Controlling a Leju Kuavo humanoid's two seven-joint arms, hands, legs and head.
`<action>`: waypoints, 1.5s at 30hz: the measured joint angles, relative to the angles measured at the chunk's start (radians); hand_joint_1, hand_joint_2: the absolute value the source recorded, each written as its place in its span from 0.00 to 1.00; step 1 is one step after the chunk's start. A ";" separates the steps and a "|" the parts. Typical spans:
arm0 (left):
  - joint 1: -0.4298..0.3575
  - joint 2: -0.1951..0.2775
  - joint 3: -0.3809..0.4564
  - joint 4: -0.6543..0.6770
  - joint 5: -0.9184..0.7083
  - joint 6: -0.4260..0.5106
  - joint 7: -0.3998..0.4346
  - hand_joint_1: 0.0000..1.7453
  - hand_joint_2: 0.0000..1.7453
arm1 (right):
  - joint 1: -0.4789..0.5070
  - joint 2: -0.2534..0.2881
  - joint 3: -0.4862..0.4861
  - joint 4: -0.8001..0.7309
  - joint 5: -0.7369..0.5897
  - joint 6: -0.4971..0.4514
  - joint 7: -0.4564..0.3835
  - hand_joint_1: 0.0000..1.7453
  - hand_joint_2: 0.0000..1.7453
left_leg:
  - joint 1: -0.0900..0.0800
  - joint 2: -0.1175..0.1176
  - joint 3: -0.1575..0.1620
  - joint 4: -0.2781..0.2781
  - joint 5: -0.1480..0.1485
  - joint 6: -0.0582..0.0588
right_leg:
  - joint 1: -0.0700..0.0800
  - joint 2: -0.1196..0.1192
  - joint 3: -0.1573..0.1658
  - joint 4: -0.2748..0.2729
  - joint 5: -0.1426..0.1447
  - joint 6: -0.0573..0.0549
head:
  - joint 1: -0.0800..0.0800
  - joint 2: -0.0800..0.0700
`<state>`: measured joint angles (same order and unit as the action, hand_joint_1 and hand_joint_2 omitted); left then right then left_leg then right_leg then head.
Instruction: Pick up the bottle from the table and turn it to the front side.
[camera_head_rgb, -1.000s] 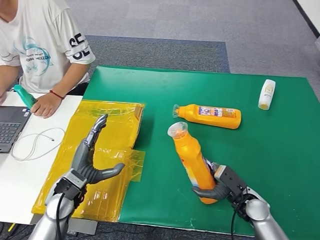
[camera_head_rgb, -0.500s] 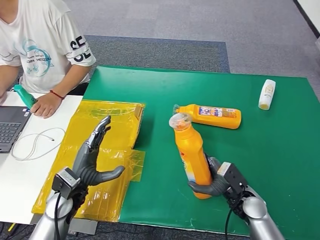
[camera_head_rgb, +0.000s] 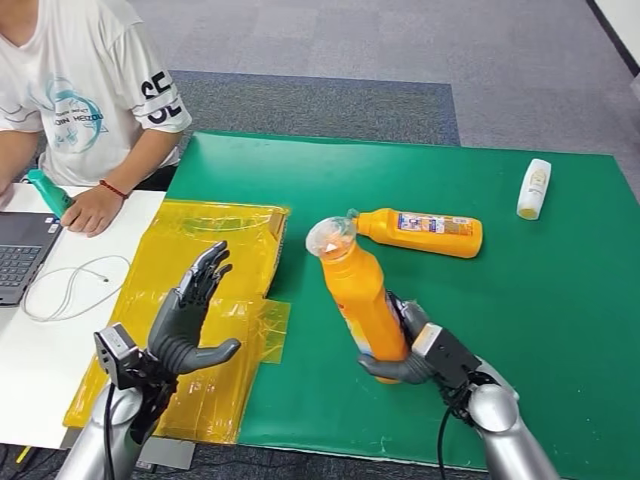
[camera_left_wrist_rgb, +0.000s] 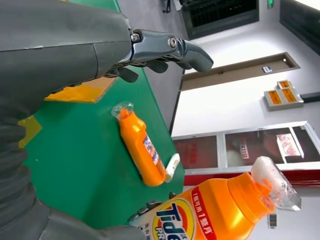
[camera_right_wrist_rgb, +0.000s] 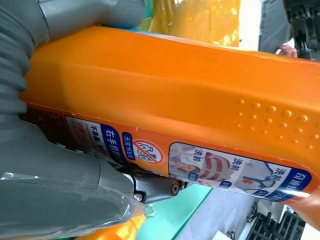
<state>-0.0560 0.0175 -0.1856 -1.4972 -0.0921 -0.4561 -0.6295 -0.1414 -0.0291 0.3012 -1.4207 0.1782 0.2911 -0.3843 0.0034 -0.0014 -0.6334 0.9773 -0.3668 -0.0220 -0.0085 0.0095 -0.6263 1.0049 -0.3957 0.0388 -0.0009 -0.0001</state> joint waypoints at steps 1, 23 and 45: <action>-0.001 0.001 0.004 0.005 0.002 -0.002 -0.001 0.00 1.00 | -0.001 0.002 0.008 -0.003 0.016 -0.008 0.003 1.00 1.00 | 0.000 0.000 0.000 0.000 0.000 0.000 | 0.000 0.000 0.000 0.000 0.000 0.000 | 0.000 0.000; -0.138 0.057 0.002 0.159 0.269 -0.366 0.018 0.00 1.00 | -0.110 0.067 0.209 0.010 0.123 -0.085 0.019 1.00 1.00 | 0.000 0.000 0.000 0.000 0.001 -0.001 | 0.000 0.000 -0.001 0.000 0.000 0.000 | 0.000 0.000; -0.223 0.140 -0.063 0.247 0.296 -0.310 0.121 0.00 1.00 | -0.135 0.101 0.258 0.033 0.256 -0.227 0.033 1.00 1.00 | 0.000 0.000 0.000 0.000 0.002 -0.001 | 0.000 0.000 -0.001 0.001 0.000 -0.001 | 0.000 0.000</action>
<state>-0.2792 0.1578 -0.2486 -1.2504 0.2042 -0.7663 -0.5090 -0.2762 0.0714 0.5595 -1.3877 0.4340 0.0638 -0.3513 0.0036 -0.0013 -0.6336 0.9773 -0.3651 -0.0235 -0.0083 0.0096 -0.6277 1.0059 -0.3954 0.0383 -0.0012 -0.0002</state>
